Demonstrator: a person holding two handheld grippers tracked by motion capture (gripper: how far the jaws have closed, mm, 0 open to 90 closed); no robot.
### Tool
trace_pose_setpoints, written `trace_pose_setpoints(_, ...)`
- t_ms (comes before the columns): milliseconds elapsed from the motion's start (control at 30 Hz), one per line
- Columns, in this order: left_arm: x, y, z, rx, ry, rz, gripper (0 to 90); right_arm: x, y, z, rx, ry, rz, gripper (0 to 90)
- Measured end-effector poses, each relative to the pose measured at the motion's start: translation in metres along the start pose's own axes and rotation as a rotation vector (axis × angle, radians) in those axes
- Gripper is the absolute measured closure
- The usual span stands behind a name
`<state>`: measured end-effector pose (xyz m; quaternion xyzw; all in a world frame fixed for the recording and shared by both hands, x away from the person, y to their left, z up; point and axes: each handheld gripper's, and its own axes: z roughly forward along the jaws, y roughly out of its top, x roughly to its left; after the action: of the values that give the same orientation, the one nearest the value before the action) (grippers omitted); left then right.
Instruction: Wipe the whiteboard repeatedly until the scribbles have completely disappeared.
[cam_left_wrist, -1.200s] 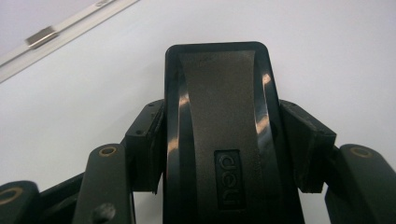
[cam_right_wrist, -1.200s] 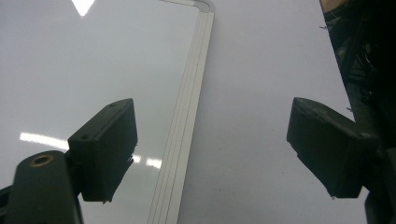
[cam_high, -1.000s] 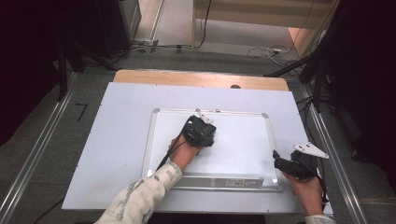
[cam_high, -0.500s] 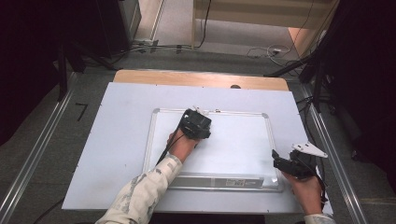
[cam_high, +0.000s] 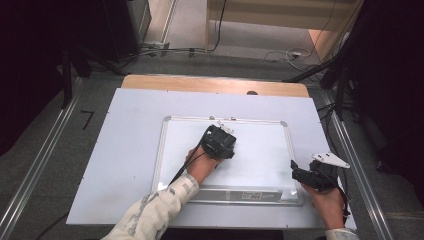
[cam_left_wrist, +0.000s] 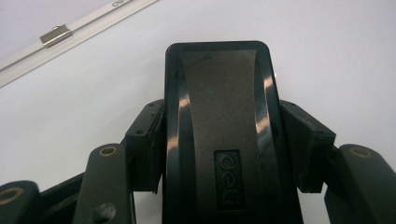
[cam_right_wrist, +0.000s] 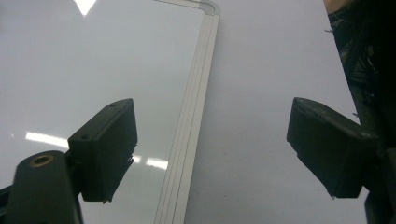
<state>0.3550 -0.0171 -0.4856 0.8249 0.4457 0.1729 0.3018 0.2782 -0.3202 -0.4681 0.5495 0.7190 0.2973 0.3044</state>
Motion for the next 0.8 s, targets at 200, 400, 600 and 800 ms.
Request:
trace_pose_setpoints(200, -0.01, 0.0, 0.0, -0.006, -0.006, 0.005, 40.5, 0.0, 0.0, 0.001, 0.001, -0.001, -0.002, 14.9)
trace_pose_setpoints(400, -0.022, 0.001, 0.002, -0.017, -0.014, 0.011, 40.5, 0.001, 0.0, 0.001, 0.003, -0.002, -0.003, 14.8)
trace_pose_setpoints(600, -0.035, 0.003, 0.004, -0.021, -0.027, 0.029, 40.5, 0.001, 0.0, 0.001, 0.004, -0.002, -0.005, 14.8)
trace_pose_setpoints(800, -0.043, 0.006, 0.007, -0.024, -0.036, 0.038, 40.5, 0.001, 0.0, 0.001, 0.003, 0.001, -0.005, 14.9)
